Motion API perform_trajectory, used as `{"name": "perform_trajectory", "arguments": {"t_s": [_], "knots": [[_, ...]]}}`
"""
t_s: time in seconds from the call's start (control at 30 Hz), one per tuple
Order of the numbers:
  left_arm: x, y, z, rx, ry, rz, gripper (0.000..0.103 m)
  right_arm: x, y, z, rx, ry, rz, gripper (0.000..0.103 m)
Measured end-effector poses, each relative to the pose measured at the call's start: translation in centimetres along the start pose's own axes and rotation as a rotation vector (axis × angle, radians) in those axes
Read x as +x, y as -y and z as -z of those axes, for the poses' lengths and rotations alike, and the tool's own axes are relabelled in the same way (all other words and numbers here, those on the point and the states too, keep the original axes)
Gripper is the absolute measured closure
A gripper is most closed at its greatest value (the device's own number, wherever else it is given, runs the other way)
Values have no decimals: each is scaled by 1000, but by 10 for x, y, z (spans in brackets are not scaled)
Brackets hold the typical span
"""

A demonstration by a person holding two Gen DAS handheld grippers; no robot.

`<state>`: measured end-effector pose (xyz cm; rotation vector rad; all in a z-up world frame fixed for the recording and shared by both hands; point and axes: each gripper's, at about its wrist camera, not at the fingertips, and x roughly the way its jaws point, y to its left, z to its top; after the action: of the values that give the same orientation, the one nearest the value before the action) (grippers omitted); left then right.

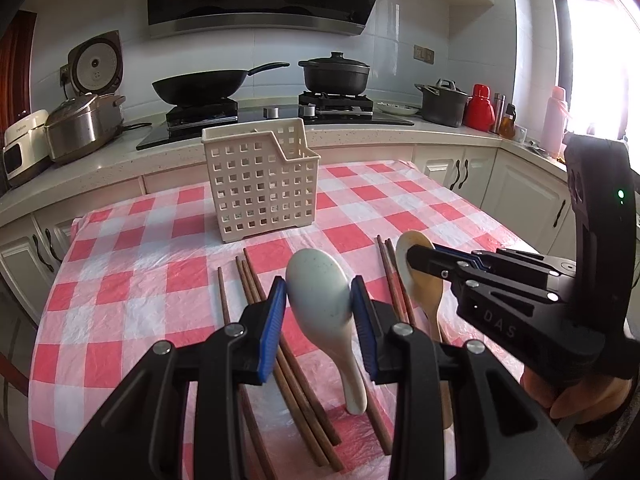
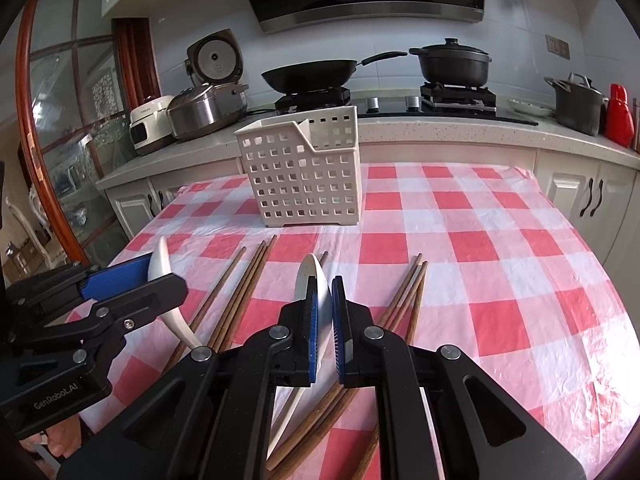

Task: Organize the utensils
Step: 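Carry both spoons up over the white caddy with both tools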

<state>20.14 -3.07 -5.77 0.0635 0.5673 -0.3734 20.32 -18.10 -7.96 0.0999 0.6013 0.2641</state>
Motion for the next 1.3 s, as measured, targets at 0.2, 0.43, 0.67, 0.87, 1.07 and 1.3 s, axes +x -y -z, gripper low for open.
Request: {"name": "perform_trajectory", "arguments": {"t_s": [0.2,0.43,0.67,0.87,1.07,1.3], "knots": [[-3,-6,1,-8,2,-4,71,-7,-8,-1,-35,35,9,94],[-4,-6,0,-3,7,-12,71,-9,-9,-10,-33,56,11,94],[-5,-8,-2,-8,2,-10,72,-14,-17,-13,-74,97,8,94],[-9,-12,-23,-14,26,28,72,-21,-13,-36,-65,148,23,94],[-11,-15,-49,16,71,6,72,-20,-6,-58,-73,203,46,94],[-4,-23,-91,26,123,-14,72,1,6,-90,-79,272,82,94]]}}
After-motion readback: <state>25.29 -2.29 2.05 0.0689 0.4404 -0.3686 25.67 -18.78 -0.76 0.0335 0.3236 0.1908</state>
